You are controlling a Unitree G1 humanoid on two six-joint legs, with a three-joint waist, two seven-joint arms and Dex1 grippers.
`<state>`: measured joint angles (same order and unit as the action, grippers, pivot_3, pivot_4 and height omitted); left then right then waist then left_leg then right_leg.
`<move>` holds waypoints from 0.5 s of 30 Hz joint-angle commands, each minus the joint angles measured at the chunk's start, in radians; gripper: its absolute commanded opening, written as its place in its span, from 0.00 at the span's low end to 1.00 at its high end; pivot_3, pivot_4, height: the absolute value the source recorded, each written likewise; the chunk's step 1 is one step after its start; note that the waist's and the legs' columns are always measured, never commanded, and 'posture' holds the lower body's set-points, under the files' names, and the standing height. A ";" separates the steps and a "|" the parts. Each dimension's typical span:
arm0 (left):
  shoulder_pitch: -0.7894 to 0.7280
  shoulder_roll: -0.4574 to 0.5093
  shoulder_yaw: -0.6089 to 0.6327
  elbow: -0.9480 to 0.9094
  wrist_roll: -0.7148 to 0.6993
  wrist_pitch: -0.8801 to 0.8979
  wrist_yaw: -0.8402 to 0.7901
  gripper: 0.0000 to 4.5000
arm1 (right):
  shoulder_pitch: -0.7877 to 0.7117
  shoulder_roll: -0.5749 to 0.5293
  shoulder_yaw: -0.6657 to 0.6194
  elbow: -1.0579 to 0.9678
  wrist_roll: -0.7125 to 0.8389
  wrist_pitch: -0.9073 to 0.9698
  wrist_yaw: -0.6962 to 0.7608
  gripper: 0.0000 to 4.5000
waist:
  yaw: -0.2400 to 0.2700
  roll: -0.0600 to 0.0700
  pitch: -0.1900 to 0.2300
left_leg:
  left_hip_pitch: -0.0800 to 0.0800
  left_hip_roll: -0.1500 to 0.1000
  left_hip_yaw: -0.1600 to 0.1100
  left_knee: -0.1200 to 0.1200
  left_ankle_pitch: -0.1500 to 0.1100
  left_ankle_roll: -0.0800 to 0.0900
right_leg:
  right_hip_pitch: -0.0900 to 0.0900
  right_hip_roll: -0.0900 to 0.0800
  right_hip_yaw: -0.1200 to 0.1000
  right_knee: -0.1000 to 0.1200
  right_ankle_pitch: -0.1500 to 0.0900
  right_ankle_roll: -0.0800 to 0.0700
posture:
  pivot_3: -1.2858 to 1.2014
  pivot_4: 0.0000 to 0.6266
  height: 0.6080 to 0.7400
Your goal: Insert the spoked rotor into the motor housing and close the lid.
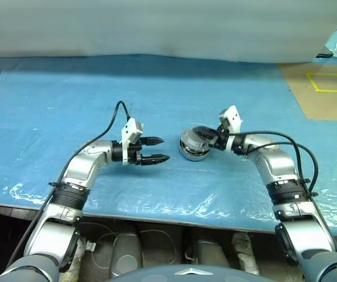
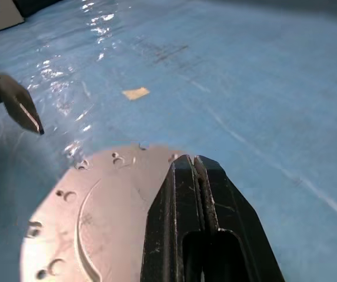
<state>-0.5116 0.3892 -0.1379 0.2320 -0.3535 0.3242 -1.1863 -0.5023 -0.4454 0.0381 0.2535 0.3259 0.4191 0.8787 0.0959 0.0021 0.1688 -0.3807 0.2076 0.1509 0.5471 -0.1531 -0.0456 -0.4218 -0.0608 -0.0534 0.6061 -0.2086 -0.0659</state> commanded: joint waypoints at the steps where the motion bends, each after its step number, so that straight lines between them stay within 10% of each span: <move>1: -0.013 0.008 0.014 -0.022 -0.012 -0.007 -0.005 0.82 | 0.046 0.006 0.010 -0.101 0.017 0.026 0.004 0.00 | 0.000 0.000 0.000 | 0.000 0.000 0.000 0.000 0.000 0.000 | 0.000 0.000 0.000 0.000 0.000 0.000 | 0.52 0.24 1.00; 15: -0.039 0.001 0.005 0.000 -0.012 -0.008 -0.026 0.82 | 0.176 0.013 0.014 -0.247 0.004 0.036 -0.062 0.00 | -0.002 -0.001 -0.001 | 0.013 0.000 0.000 -0.004 0.000 0.000 | 0.013 0.001 0.000 -0.004 -0.005 0.008 | 0.52 0.24 1.00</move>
<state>-0.5428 0.3869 -0.1391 0.2566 -0.3519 0.3239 -1.1987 -0.3393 -0.4329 0.0626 0.0503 0.3006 0.3987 0.8278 0.0942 0.0013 0.1683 -0.3670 0.2077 0.1510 0.5431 -0.1533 -0.0457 -0.4084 -0.0603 -0.0529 0.6021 -0.2137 -0.0573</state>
